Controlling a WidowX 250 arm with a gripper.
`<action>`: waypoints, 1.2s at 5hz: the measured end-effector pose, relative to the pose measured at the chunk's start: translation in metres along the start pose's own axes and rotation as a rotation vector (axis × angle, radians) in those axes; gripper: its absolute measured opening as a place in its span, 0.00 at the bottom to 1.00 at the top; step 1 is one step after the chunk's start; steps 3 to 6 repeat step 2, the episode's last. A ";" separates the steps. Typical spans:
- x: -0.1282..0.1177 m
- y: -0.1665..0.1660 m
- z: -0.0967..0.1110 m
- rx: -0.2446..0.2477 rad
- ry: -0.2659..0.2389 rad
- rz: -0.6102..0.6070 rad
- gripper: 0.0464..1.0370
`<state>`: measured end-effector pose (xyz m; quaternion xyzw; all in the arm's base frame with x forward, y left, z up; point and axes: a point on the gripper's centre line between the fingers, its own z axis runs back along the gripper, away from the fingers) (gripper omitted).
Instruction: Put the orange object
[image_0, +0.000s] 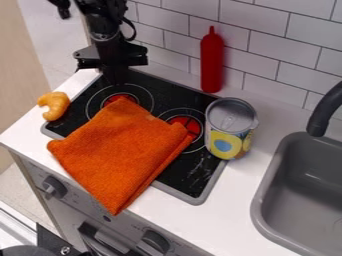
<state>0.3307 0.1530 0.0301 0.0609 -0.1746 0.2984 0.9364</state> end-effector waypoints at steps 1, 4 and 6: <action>0.017 0.003 0.004 -0.006 -0.022 0.033 0.15; 0.023 0.010 0.006 0.006 -0.027 0.009 0.39; 0.023 0.010 0.006 0.006 -0.027 0.009 0.39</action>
